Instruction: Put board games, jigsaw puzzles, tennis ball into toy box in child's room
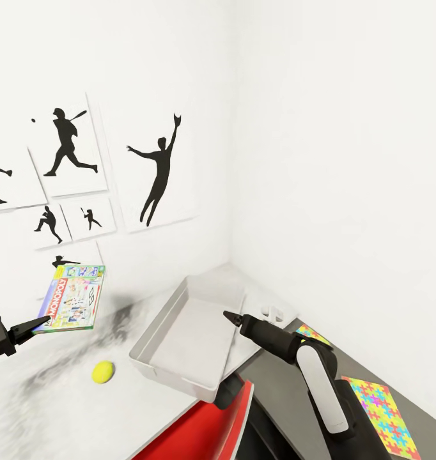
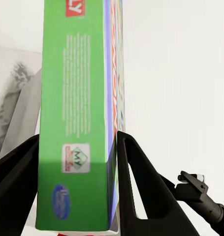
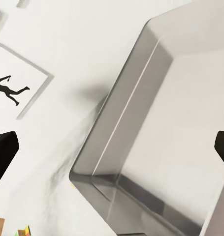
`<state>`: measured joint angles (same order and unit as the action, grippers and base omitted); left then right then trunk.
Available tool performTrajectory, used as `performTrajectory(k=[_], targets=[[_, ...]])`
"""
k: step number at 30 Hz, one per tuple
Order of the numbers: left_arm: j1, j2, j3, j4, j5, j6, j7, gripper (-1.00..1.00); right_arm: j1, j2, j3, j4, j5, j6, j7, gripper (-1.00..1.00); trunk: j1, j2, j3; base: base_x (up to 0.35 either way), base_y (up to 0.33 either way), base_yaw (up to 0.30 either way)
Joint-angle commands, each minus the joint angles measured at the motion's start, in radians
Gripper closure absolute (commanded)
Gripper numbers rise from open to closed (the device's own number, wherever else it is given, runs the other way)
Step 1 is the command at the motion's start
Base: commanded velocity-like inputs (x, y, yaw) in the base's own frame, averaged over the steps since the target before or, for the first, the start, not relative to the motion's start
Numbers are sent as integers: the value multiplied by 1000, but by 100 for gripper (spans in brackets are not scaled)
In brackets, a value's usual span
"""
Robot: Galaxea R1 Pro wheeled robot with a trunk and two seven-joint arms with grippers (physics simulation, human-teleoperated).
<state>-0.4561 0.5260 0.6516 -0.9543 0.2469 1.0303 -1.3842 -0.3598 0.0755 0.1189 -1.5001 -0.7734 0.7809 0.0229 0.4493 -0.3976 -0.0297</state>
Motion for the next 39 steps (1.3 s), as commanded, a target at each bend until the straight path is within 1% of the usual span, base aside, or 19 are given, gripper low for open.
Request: performTrajectory(k=[1,6,9,13,20,22,23,25,26,27,28,29,30,31,32,33,35,38,39], targets=[[-1,0,0,0,2,10,-3,100,-1,0,-2,-1,2,5,3,-100,1,-2,-2,0,0,0],[-1,0,0,0,2,10,-3,100,-2,0,-3,-6,2,5,4,-100,1,-2,-3,0,0,37],[-1,0,0,0,2,10,-3,100,-2,0,-3,-32,2,10,2,-100,1,-2,-6,0,0,129],[-1,0,0,0,1,10,-3,100,-2,0,-2,-40,2,11,-1,-100,1,-2,-10,0,0,135],[-1,0,-2,-7,0,12,-3,100,-2,-2,-4,-52,3,11,-1,-100,1,-2,-12,0,0,23],[-1,-2,-5,-12,1,14,-12,100,-3,-2,-4,-66,3,13,0,-100,1,-2,-12,0,0,2],[-1,-8,-8,-14,0,15,-25,100,-3,-2,-5,-70,3,17,0,-100,1,-2,-12,0,0,0],[-1,-33,-21,-18,-1,16,-49,100,-4,-4,-13,-75,3,40,0,-100,1,-2,-12,0,0,0],[-1,-60,-44,-28,-4,17,-57,100,-4,-5,-24,-77,2,66,1,-100,1,-2,-12,0,0,0],[-2,-69,-55,-34,-5,17,-59,100,-4,-6,-33,-77,2,76,2,-100,1,-2,-12,0,0,0],[-3,-89,-77,-51,-6,17,-62,100,-4,-7,-62,-78,2,97,4,-100,1,-2,-12,0,0,0],[-4,-94,-82,-56,-6,17,-63,100,-4,-8,-75,-78,2,104,4,-100,1,-2,-12,0,0,0],[-5,-103,-90,-68,-5,17,-64,100,-4,-12,-103,-78,1,117,5,-100,1,-2,-12,0,0,0],[-6,-115,-95,-80,-5,17,-64,100,-4,-20,-129,-78,-1,128,6,-100,1,-2,-12,0,0,0],[-8,-132,-99,-92,-6,17,-63,100,-4,-29,-150,-78,-4,137,7,-100,1,-2,-12,0,0,0],[-11,-168,-103,-105,-9,17,-56,100,-4,-44,-170,-78,-9,144,7,-100,1,-2,-12,0,0,0],[-24,-222,-105,-115,-22,17,-19,100,-4,-55,-183,-78,-12,149,9,-100,1,-2,-12,0,0,0],[-74,-311,-106,-122,-38,17,93,100,-4,-62,-191,-78,-12,151,26,-100,1,-2,-12,0,0,0],[-83,-325,-106,-122,-40,17,112,100,-4,-63,-194,-78,-12,151,30,-100,1,-2,-12,0,0,0]])
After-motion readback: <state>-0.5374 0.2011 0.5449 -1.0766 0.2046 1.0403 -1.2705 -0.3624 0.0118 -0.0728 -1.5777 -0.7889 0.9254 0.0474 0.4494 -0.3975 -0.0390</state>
